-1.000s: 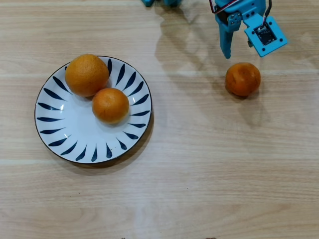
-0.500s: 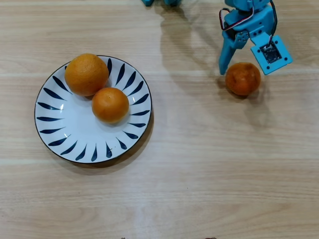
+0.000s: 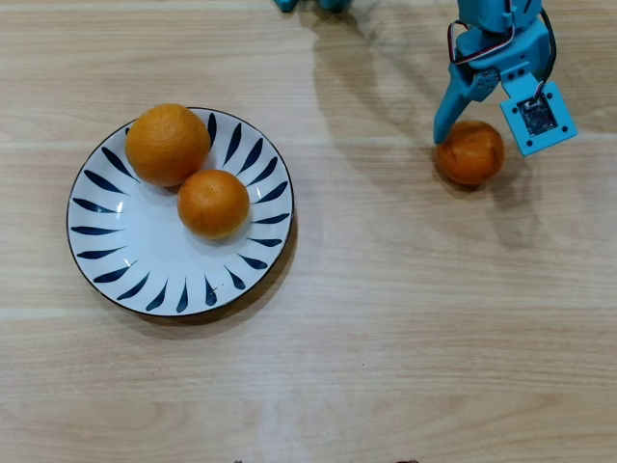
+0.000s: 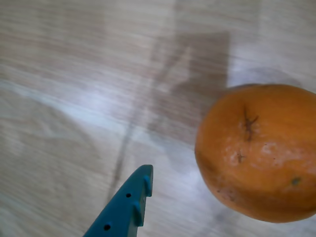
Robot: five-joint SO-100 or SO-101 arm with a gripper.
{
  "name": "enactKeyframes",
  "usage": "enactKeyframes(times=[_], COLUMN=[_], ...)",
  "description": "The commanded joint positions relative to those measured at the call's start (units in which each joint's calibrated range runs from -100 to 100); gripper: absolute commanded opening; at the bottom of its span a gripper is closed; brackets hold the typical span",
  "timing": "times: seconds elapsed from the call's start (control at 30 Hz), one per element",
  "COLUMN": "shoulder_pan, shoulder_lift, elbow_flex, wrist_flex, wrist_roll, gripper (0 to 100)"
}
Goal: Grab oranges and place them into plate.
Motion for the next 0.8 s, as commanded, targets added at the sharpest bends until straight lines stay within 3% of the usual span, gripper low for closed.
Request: enactKeyframes(times=[0.0,0.77], shoulder_pan=[-0.6,2.3], shoulder_lift=[1.9,12.9], elbow_flex=[-5.1,-4.8], wrist_flex=[-1.1,-6.8], wrist_roll=[-0.5,1.9], gripper=[41,40])
